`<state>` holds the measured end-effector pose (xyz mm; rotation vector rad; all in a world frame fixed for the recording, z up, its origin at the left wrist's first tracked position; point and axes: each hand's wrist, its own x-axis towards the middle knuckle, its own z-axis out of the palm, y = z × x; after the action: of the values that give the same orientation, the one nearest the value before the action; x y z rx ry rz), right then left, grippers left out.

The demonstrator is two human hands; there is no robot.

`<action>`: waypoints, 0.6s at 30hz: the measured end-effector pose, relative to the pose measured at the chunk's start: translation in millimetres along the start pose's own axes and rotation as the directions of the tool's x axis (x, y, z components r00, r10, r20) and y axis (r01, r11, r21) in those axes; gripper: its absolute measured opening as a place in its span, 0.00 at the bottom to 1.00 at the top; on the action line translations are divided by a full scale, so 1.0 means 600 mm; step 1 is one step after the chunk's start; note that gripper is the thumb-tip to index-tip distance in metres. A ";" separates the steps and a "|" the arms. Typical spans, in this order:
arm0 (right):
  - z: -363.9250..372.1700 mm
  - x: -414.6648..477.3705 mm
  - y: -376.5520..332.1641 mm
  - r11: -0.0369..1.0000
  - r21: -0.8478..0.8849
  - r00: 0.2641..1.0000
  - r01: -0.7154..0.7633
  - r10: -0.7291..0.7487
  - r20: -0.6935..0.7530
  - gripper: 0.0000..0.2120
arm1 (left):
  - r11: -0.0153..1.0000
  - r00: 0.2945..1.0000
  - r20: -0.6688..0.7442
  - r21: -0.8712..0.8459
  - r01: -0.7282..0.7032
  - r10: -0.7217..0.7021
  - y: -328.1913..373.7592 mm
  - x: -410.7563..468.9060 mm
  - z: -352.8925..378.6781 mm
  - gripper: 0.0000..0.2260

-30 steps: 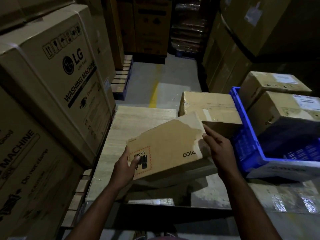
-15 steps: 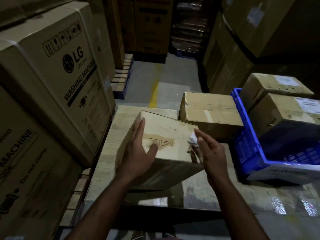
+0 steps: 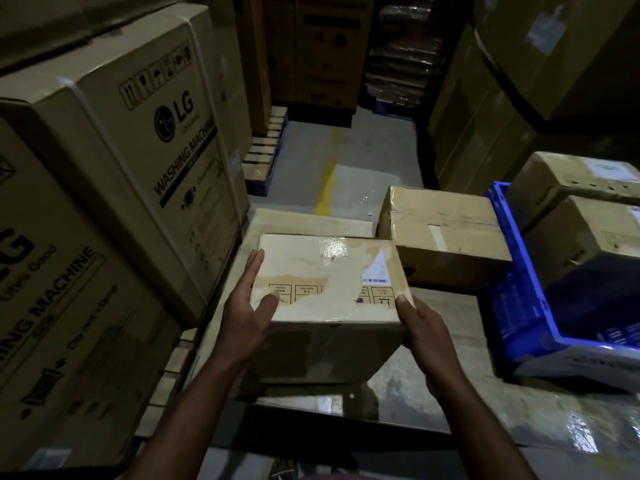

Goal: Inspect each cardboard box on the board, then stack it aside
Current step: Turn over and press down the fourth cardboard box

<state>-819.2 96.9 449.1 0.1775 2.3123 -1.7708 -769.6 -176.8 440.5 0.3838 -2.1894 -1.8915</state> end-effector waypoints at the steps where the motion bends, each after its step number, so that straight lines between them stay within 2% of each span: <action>1: -0.005 0.002 -0.001 1.000 -0.022 1.000 0.023 -0.023 0.003 0.15 | 1.000 1.000 0.000 -0.012 0.013 -0.013 -0.005 -0.003 0.004 0.34; 5: -0.014 0.008 0.011 0.997 -0.050 0.998 0.061 -0.060 0.020 0.18 | 1.000 1.000 -0.008 0.010 0.012 -0.012 -0.023 -0.014 0.028 0.34; 9: -0.025 0.009 0.042 0.999 0.017 1.000 0.030 -0.030 0.008 0.22 | 0.996 0.997 0.029 -0.045 -0.075 0.077 -0.043 -0.031 0.050 0.35; 12: -0.024 -0.005 0.059 0.996 0.092 0.999 -0.006 0.002 0.048 0.24 | 0.970 0.991 0.089 -0.232 -0.077 0.100 -0.065 -0.044 0.050 0.49; 15: -0.016 -0.027 0.091 0.970 0.232 0.995 -0.078 0.059 0.084 0.30 | 0.983 0.991 0.126 -0.182 -0.025 0.049 -0.100 -0.066 0.049 0.55; 18: -0.008 -0.030 0.134 0.967 0.226 0.989 -0.119 0.096 0.112 0.43 | 0.989 0.986 0.107 -0.062 0.135 -0.127 -0.132 -0.092 0.054 0.50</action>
<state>-784.1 123.7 379.8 0.2412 1.9844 -1.9434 -724.2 -138.6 357.7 0.4368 -2.2058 -2.0943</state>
